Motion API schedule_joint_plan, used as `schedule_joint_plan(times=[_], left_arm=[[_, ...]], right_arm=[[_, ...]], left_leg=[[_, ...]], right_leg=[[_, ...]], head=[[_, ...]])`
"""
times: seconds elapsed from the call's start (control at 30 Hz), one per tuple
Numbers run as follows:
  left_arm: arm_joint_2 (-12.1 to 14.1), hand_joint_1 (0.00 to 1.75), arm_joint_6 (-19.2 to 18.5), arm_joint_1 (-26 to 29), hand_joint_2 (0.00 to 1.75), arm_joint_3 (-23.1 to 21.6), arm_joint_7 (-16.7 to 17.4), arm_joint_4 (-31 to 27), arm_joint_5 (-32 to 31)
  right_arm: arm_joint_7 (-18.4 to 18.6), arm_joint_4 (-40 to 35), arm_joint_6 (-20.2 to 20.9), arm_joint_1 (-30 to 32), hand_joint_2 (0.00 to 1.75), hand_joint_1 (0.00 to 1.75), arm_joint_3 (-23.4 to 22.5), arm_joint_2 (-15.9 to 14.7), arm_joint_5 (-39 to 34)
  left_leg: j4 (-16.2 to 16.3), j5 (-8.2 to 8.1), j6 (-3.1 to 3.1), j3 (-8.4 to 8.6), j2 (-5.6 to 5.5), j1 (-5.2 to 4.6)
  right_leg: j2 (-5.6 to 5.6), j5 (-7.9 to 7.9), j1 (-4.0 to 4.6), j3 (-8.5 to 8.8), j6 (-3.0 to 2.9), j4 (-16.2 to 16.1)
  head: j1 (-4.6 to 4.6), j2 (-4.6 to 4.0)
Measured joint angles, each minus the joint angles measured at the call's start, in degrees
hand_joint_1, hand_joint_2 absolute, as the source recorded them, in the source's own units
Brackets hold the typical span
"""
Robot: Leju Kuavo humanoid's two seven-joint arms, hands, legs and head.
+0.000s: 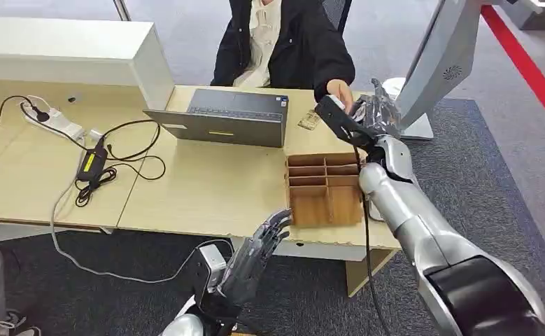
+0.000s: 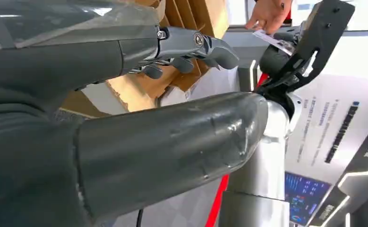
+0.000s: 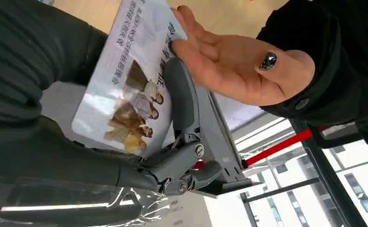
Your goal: Pass the card to the sensor for recognition and then transmit it.
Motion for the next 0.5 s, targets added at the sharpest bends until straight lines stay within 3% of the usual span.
schedule_joint_plan(times=[0.33, 0.5], left_arm=[[-1.2, 0.0, 0.7, -0.1, 0.0, -0.8, -1.1, 1.7, 0.3], [-1.2, 0.0, 0.8, -0.8, 0.0, -1.0, -1.4, 2.3, 0.5]], right_arm=[[0.4, 2.7, -2.3, 0.0, 1.75, 0.0, 0.5, -0.1, -0.1], [-1.5, 3.3, -4.0, 0.0, 1.75, 0.0, 0.5, -0.1, -1.5]], left_leg=[[0.0, 0.0, 0.0, 0.0, 0.01, 0.0], [0.0, 0.0, 0.0, 0.0, 0.01, 0.0]], right_leg=[[0.01, 0.0, 0.0, -0.02, 0.0, 0.0], [0.01, 0.01, 0.0, -0.02, -0.01, 0.0]], head=[[0.0, -0.02], [0.0, -0.02]])
